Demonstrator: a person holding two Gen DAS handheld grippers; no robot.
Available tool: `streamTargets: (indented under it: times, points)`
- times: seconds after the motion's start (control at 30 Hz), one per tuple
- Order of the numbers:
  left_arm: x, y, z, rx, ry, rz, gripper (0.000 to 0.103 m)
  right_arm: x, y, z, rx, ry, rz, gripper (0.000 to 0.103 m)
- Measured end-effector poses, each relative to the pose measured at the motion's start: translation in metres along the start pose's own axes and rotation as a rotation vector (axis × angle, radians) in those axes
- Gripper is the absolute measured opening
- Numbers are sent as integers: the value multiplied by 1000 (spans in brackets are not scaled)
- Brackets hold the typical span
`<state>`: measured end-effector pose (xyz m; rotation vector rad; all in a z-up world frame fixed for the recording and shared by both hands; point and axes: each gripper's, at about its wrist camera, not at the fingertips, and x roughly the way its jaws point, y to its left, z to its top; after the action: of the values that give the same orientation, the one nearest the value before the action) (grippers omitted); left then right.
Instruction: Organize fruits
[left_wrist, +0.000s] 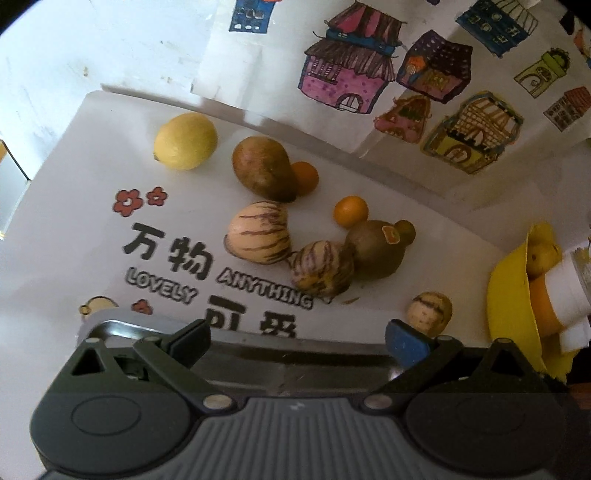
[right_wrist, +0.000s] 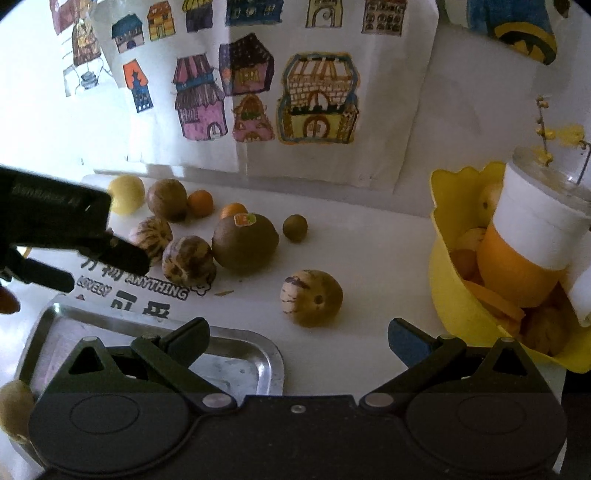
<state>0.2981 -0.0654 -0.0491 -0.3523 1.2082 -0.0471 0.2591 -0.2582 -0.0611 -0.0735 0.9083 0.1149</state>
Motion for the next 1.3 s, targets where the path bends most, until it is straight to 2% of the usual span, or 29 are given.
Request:
streamTargets:
  times: [0.3,0.53,0.7,0.97,1.2,1.3]
  points:
    - [17,-7,-5,-36,-4,-7,103,12,-3,3,8,3,16,102]
    - [27,-9,-2,-66,-9,-2,102,28,-5,4,25,9,9,97]
    - [33,-7,-1,-139,-44,9,102,38,-10,2,44,1,-8,91]
    - [44,-8,2,-201,-77,32,101,50,-13,1,96,-3,4,86]
    - [53,2,0,-314,-92,26,99,54,-10,3,107,15,-2,86]
    - [54,2,1,-328,-98,19,95,55,-11,3,113,17,-4,86]
